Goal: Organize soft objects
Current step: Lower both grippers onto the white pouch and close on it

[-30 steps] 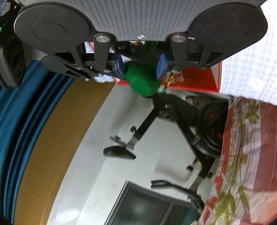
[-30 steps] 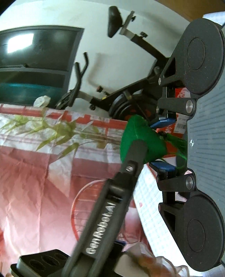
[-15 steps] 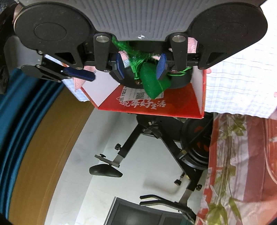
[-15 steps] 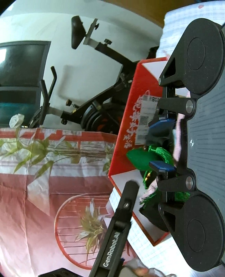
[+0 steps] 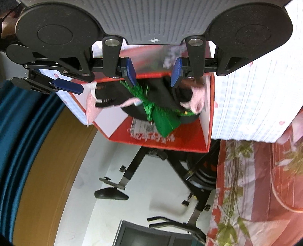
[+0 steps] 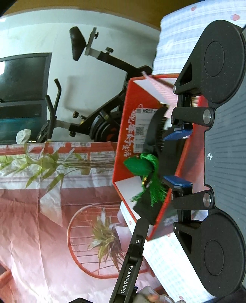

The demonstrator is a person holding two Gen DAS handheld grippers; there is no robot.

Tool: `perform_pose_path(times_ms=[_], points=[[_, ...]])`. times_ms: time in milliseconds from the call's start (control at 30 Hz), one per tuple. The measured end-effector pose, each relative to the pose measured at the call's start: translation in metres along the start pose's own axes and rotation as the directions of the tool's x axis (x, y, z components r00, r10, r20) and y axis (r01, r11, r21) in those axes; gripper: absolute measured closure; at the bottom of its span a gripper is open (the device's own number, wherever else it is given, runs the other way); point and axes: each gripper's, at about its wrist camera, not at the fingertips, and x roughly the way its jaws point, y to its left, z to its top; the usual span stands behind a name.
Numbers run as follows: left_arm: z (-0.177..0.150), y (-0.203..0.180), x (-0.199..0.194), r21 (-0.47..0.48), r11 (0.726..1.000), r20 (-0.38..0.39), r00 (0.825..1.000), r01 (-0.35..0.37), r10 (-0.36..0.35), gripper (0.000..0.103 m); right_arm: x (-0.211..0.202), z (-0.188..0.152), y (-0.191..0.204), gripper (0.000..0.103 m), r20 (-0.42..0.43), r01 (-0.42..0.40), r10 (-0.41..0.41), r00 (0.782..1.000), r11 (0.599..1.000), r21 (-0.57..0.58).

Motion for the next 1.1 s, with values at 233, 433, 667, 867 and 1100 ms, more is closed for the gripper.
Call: perform_pose_path(times_ms=[233,433,667,867,1100], points=[[-0.018,-0.007,-0.006,-0.001,1.000,-0.042,0.999,-0.009,0.009,0.060,-0.012,-0.026,0.001,0.064,-0.058,0.000,0.002,0.998,1.000,0.022],[-0.035,-0.008,0.003,-0.018,1.000,-0.091,0.996,-0.003,0.001,0.057,-0.008,-0.058,0.000,0.057,-0.148,0.025,-0.020,0.989,0.999,0.032],[-0.067,0.001,0.020,-0.049,0.999,-0.169,0.986,-0.019,0.011,0.053,-0.004,-0.095,-0.006,0.047,-0.264,0.049,-0.033,0.964,0.997,0.053],[-0.092,0.007,0.032,-0.085,0.996,-0.247,0.969,-0.010,-0.012,0.053,-0.004,-0.111,-0.013,0.044,-0.324,0.049,-0.021,0.946,0.996,0.081],[-0.100,0.010,0.039,-0.102,0.995,-0.273,0.961,0.011,-0.038,0.053,-0.007,-0.119,-0.006,0.039,-0.341,0.011,0.025,0.940,0.995,0.104]])
